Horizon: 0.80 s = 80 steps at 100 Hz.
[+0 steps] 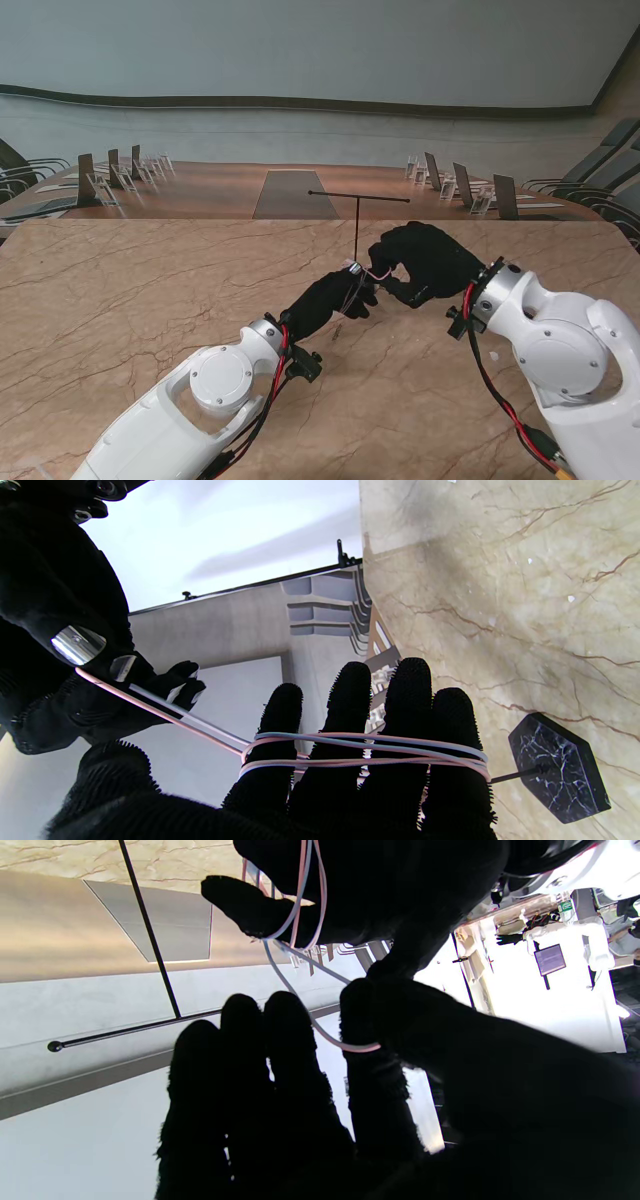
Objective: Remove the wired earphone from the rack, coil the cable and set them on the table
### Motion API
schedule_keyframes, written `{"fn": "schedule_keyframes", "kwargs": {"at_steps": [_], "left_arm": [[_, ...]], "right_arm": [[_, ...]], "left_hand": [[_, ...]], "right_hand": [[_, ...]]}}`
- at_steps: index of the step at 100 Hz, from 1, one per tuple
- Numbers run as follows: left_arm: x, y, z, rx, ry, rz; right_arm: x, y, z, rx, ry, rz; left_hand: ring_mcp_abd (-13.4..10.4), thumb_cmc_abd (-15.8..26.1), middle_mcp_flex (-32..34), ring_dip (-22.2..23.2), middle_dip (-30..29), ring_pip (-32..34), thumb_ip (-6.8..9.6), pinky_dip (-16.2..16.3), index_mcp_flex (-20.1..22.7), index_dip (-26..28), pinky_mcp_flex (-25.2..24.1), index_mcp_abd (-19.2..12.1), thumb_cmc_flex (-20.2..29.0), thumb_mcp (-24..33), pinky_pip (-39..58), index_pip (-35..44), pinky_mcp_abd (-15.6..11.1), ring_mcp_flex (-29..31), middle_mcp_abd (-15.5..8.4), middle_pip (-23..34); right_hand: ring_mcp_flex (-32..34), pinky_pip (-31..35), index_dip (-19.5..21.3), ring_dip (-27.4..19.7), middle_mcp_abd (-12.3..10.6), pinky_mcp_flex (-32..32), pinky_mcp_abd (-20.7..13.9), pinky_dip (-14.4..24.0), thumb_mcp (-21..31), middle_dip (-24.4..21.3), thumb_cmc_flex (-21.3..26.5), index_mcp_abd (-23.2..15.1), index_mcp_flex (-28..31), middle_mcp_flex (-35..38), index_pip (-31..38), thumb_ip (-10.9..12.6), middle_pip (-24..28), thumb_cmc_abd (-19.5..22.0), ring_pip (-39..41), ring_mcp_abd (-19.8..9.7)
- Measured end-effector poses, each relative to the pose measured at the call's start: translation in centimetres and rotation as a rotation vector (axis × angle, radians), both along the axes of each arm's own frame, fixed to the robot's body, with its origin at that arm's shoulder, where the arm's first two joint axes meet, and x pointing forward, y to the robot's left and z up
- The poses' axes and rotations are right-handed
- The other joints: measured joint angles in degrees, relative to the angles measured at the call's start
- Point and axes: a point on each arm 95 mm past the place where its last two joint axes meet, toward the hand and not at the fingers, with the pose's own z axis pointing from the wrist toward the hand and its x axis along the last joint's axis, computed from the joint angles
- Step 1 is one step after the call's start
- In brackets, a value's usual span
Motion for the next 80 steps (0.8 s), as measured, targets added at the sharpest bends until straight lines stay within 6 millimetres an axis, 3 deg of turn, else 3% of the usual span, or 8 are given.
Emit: {"fn": "schedule_keyframes", "kwargs": {"at_steps": [10,17,29,40,45,51,64,80], "left_arm": [[0.04,-0.01,0.00,0.000,-0.001,0.000],[0.06,0.00,-0.02,0.001,-0.001,0.000],[0.09,0.03,-0.12,0.002,0.001,0.000],[0.08,0.04,-0.16,0.002,0.000,-0.002],[0.09,0.07,-0.19,0.001,-0.001,-0.002],[0.10,0.09,-0.24,0.000,-0.002,-0.002],[0.13,0.13,-0.30,0.000,-0.001,0.000],[0.13,0.21,-0.36,0.001,0.000,0.003]], "right_arm": [[-0.15,-0.07,0.23,-0.007,-0.030,0.005],[-0.18,-0.10,0.51,-0.023,-0.085,0.002],[-0.18,-0.07,0.70,0.003,-0.082,0.011],[-0.08,0.04,0.75,0.013,-0.070,0.021],[-0.03,0.08,0.76,0.008,-0.067,0.023],[0.01,0.15,0.72,0.007,-0.056,0.025],[0.08,0.32,0.43,0.019,0.013,0.027],[0.15,0.53,0.73,0.006,-0.014,0.036]], "left_hand": [[-0.05,0.00,0.00,0.00,-0.03,-0.01,0.00,0.00,0.00,0.00,0.00,0.00,0.00,0.00,-0.01,0.00,-0.08,0.00,-0.01,0.00],[-0.06,0.00,0.00,0.00,-0.03,-0.01,0.00,-0.01,-0.01,0.00,-0.04,0.00,0.00,0.00,-0.01,0.00,-0.08,0.00,-0.01,0.00],[-0.06,0.00,0.00,0.00,-0.07,-0.01,0.00,-0.01,-0.02,0.00,-0.08,0.00,0.00,0.00,-0.01,0.00,-0.08,0.00,-0.01,0.00],[-0.06,0.00,0.00,0.00,-0.08,-0.01,0.00,-0.01,-0.03,0.00,-0.08,0.00,0.00,0.00,-0.02,0.00,-0.08,0.00,-0.01,0.00],[-0.06,0.00,0.00,0.00,-0.08,-0.01,0.00,-0.01,-0.05,0.00,-0.16,0.00,0.00,0.00,-0.02,0.00,-0.08,0.00,-0.01,0.00],[-0.06,0.00,0.00,0.00,-0.08,-0.01,0.00,-0.01,-0.05,0.00,-0.17,0.00,0.00,0.00,-0.02,0.00,-0.08,-0.01,-0.01,0.00],[-0.06,0.00,0.00,0.00,-0.09,-0.01,0.00,-0.02,-0.05,0.00,-0.23,0.00,0.00,0.00,-0.02,0.00,-0.08,-0.02,-0.01,-0.01],[-0.06,0.00,0.00,0.42,-0.09,0.07,0.00,0.02,-0.05,0.00,-0.15,0.00,0.00,0.00,0.54,0.00,-0.05,-0.03,-0.01,-0.01]], "right_hand": [[-8.29,-1.00,-0.02,0.06,-1.12,-4.87,-4.52,0.00,0.51,1.32,-1.32,-2.06,-0.01,-11.05,0.01,0.04,1.06,0.03,-0.86,-3.55],[-13.84,-3.75,-0.03,-2.04,-2.78,-8.06,-7.50,0.00,0.75,0.27,-1.88,-3.00,0.01,-17.91,0.11,0.04,-3.16,-0.09,-5.76,-6.53],[-18.04,-10.09,-0.03,-7.50,-10.75,-12.00,-10.50,0.00,0.76,-5.31,-1.88,-3.01,0.01,-22.89,0.11,0.01,-13.19,-0.10,-17.23,-14.68],[-18.49,-12.21,-0.03,-9.19,-14.80,-12.26,-11.13,0.00,0.69,-7.05,-1.87,-3.02,0.01,-20.78,0.11,0.01,-17.87,-0.06,-21.64,-17.96],[-16.09,-12.65,-0.02,-9.22,-14.47,-11.72,-11.13,0.00,0.59,-7.29,-1.85,-3.02,0.01,-16.82,0.12,0.01,-17.65,0.00,-21.66,-17.76],[-12.51,-13.00,0.31,-9.22,-11.07,-10.31,-10.80,0.00,-0.71,-7.12,-1.78,-3.02,-0.91,-11.37,0.14,0.01,-16.89,1.77,-20.35,-15.09],[-1.44,-9.04,1.10,-4.03,-2.86,-3.84,-4.70,0.32,-5.26,-5.20,-1.10,-4.21,-4.47,1.85,0.88,0.10,-8.72,6.65,-9.33,-4.44],[8.21,-0.72,1.42,-0.39,-1.55,3.58,0.91,2.18,-6.78,0.03,-1.10,-5.34,-5.21,10.86,0.92,0.15,0.59,7.59,-0.71,-1.16]]}}
